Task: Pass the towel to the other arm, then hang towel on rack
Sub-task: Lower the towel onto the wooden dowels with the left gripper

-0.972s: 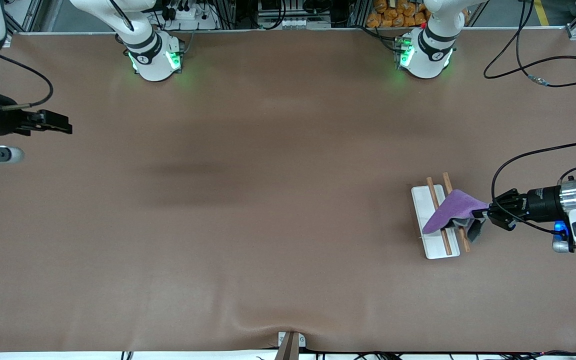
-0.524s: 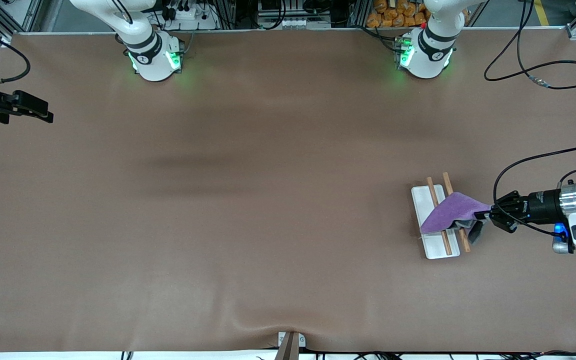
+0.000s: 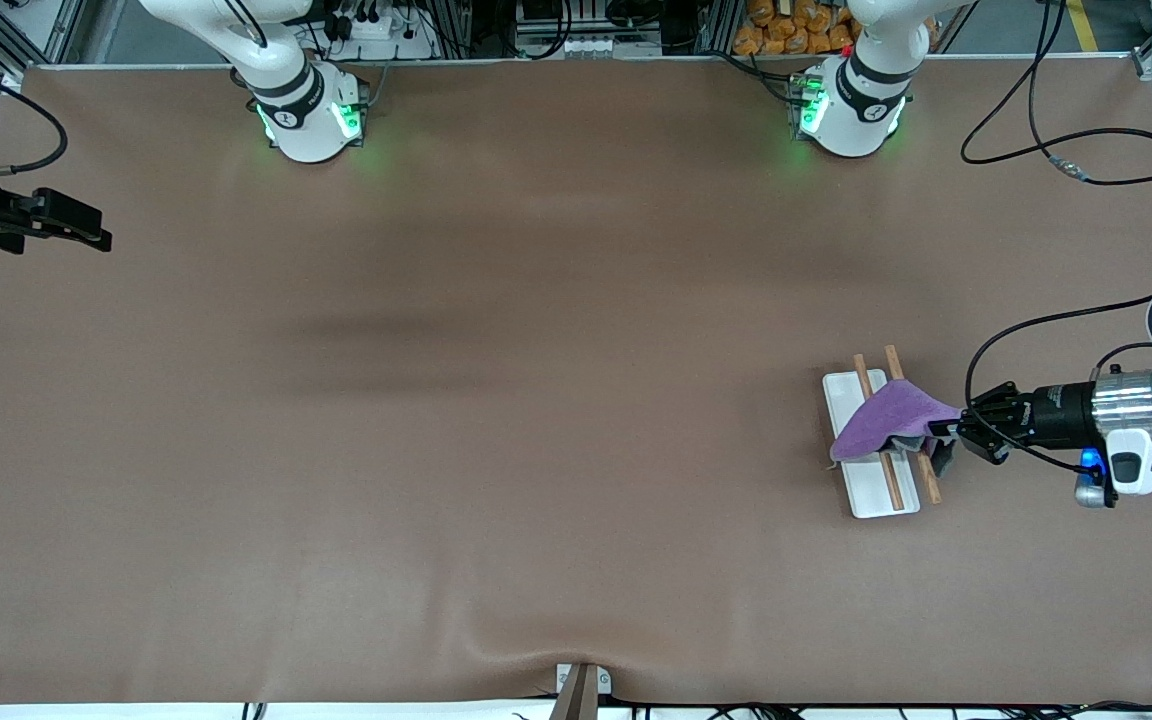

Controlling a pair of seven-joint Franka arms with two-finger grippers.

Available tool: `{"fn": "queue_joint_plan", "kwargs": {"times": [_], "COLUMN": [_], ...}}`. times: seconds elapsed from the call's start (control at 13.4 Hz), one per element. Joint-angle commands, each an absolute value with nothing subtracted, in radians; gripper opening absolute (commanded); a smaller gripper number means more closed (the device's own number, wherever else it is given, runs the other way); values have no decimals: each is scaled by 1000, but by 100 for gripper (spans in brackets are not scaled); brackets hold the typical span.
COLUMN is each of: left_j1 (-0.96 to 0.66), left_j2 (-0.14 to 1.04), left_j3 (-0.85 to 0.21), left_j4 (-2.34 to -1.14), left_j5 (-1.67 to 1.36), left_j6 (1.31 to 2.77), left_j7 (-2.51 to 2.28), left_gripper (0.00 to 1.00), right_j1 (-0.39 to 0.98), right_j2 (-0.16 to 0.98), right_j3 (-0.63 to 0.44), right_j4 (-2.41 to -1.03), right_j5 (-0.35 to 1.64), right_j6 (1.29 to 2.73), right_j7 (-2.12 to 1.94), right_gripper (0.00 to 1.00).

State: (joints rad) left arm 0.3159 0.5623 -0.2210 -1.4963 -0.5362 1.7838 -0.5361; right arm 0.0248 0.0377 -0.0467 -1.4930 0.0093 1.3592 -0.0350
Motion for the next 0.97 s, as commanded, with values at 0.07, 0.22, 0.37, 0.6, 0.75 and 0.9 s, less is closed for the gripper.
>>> {"fn": "queue_joint_plan", "kwargs": {"times": [0.07, 0.22, 0.37, 0.6, 0.75, 0.9], "left_j1": [327, 328, 328, 328, 333, 333], "left_j2": [613, 617, 617, 618, 637, 649], "left_j3": [-225, -224, -224, -222, -222, -222], "left_j4": [-1485, -1483, -1483, -1474, -1450, -1428], "left_j5": [-518, -509, -505, -502, -470, -468], "left_j6": [1789, 1787, 1787, 1787, 1787, 1789], "left_j7": [-514, -514, -517, -515, -497, -489], "left_gripper": [0, 0, 0, 0, 0, 0], "right_j1": [34, 34, 35, 35, 35, 35], "right_j2": [23, 25, 25, 26, 25, 25], "right_j3": [-51, -51, -51, -51, -49, -49], "right_j4": [-1503, -1503, -1500, -1500, -1500, -1500], "right_j5": [9, 9, 11, 12, 14, 14], "right_j6": [1374, 1385, 1393, 1397, 1401, 1401], "right_j7": [-44, -44, -44, -43, -43, -43], "right_gripper": [100, 100, 100, 100, 100, 100]}}
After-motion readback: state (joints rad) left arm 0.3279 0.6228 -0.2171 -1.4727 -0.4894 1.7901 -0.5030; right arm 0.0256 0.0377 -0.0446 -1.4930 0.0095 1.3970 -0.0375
